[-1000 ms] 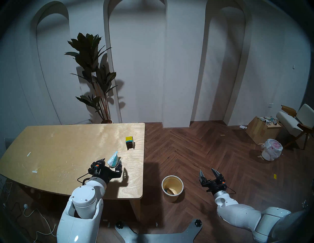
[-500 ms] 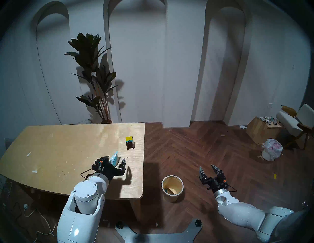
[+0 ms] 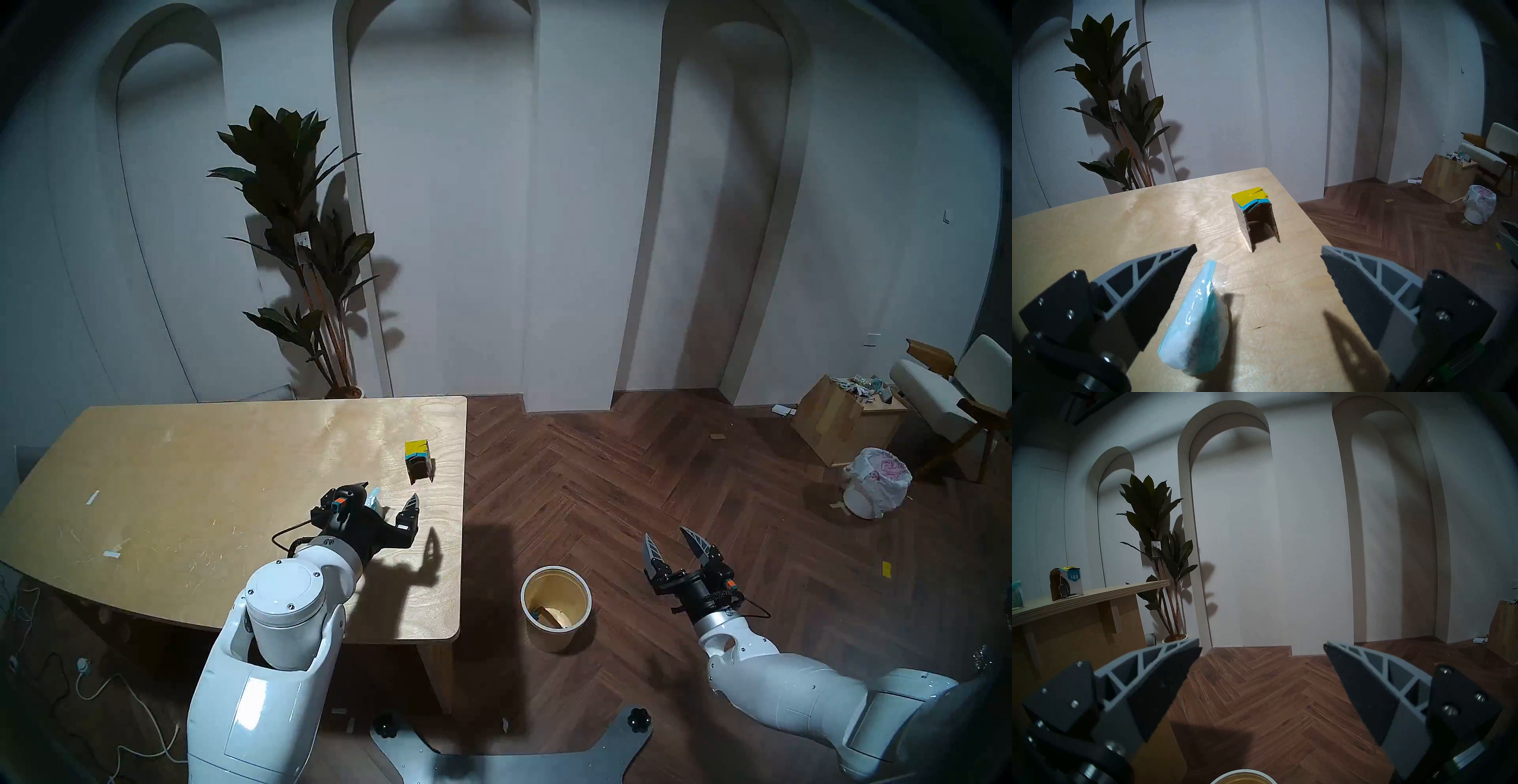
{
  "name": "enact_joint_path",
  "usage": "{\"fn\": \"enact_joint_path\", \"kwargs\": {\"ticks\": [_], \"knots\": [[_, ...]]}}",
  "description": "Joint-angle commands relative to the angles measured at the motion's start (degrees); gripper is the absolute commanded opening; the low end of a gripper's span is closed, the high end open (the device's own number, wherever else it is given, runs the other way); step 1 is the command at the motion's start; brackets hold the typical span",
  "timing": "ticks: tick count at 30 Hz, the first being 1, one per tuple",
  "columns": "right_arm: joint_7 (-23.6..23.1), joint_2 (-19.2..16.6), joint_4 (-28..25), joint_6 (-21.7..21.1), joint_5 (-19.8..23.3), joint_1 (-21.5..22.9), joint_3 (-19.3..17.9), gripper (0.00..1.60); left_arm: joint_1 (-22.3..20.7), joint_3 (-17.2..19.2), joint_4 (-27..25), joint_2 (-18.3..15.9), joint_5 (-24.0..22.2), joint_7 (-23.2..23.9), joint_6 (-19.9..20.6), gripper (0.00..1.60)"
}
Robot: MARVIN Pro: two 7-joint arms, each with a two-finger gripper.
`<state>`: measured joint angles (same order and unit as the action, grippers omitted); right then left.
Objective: Put the trash into the trash bin on the ground
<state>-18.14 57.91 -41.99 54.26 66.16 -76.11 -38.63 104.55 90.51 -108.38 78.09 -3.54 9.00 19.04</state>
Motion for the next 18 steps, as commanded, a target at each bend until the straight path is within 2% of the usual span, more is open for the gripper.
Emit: {"fn": "enact_joint_path", "kwargs": {"ticks": [1, 18], "knots": [[-0.64, -2.81, -2.68, 0.74, 0.3, -0.42, -1.2, 1.6, -3.99, -0.53, -0.53, -0.22, -0.06, 0.63, 0.17, 1.6], [-2.11, -9.29, -6.58, 0.74, 1.95, -2.82, -4.38, 1.6, -9.47, -2.58, 2.57, -0.2, 0.48, 2.13, 2.25, 1.6]]}}
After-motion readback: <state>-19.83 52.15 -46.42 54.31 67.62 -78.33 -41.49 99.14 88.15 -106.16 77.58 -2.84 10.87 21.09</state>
